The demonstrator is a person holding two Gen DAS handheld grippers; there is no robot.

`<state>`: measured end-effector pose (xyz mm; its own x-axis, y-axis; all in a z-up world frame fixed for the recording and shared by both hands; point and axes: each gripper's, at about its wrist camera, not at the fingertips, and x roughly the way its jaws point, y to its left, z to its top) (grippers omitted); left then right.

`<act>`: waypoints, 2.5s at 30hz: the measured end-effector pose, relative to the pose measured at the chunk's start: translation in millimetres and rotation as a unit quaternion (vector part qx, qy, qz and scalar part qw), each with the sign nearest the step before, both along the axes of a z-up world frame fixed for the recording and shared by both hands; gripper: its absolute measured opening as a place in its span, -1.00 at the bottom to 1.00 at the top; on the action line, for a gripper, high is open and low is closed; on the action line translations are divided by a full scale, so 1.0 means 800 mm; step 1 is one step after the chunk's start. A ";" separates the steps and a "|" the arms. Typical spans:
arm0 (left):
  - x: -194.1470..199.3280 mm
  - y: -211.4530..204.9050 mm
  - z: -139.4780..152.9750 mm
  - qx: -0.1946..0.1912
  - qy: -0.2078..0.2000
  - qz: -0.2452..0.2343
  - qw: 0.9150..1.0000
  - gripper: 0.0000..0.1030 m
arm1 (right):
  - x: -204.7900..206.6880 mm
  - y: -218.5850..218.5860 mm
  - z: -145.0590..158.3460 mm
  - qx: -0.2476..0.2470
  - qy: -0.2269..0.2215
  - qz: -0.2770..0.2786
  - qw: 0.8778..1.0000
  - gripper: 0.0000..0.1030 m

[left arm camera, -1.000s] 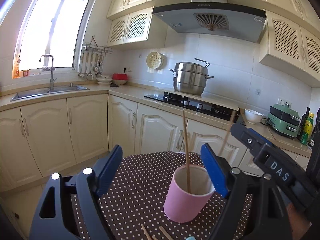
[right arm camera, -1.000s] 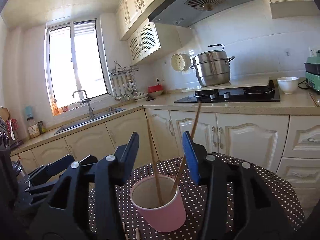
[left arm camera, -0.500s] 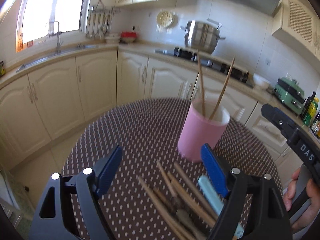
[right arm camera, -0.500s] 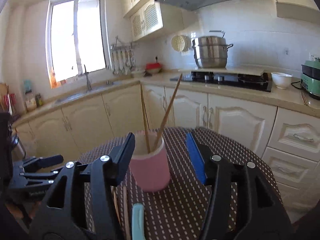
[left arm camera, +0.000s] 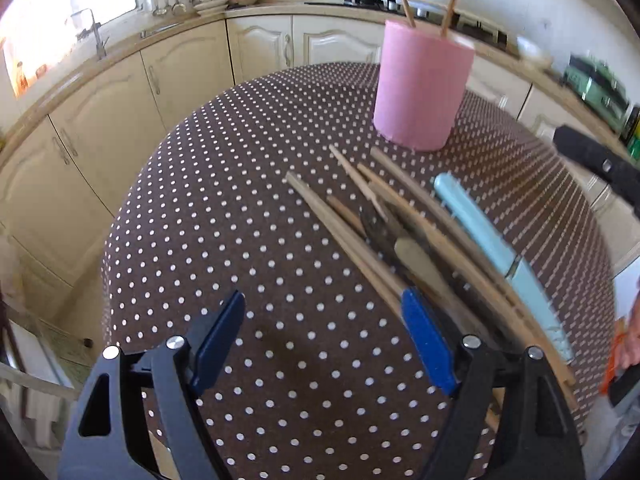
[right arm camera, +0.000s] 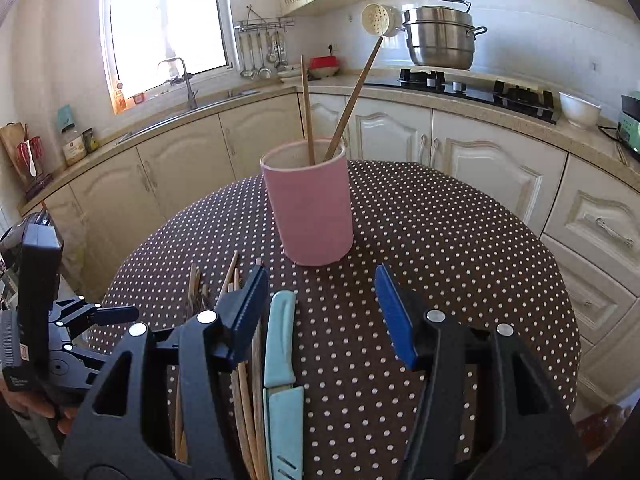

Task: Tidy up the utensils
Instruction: 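Grasp a chopstick with the left tool while the right tool grasps the light blue knife, then lower the blue knife into the pink cup with the right tool while the left drops its chopstick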

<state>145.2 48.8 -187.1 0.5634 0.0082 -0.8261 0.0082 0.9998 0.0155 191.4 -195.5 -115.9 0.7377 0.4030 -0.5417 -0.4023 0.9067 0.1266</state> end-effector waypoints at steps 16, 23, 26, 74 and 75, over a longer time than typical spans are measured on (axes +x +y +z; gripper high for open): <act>0.029 -0.013 -0.005 0.022 0.025 0.010 0.999 0.54 | 0.009 0.008 -0.014 -0.036 0.056 0.022 0.998 0.13; 0.026 -0.007 0.002 0.007 0.017 0.004 1.000 -0.37 | 0.039 0.040 -0.035 -0.102 0.149 0.060 0.982 0.13; 0.025 -0.005 0.003 0.003 0.014 0.009 1.000 -0.73 | 0.049 0.056 -0.043 -0.121 0.176 0.073 0.974 0.12; 0.030 -0.055 0.145 -0.200 -0.399 -0.097 0.889 -0.90 | 0.033 0.002 0.096 0.086 -0.004 0.070 0.994 -0.60; 0.036 -0.057 0.150 -0.198 -0.405 -0.098 0.887 -0.90 | 0.035 0.000 0.104 0.097 -0.015 0.067 0.993 -0.60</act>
<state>173.6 3.0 -67.1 0.9319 -0.3566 -0.0664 0.3294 0.9085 -0.2570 219.6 -195.3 -33.1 0.6853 0.5932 -0.4225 -0.5237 0.8045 0.2802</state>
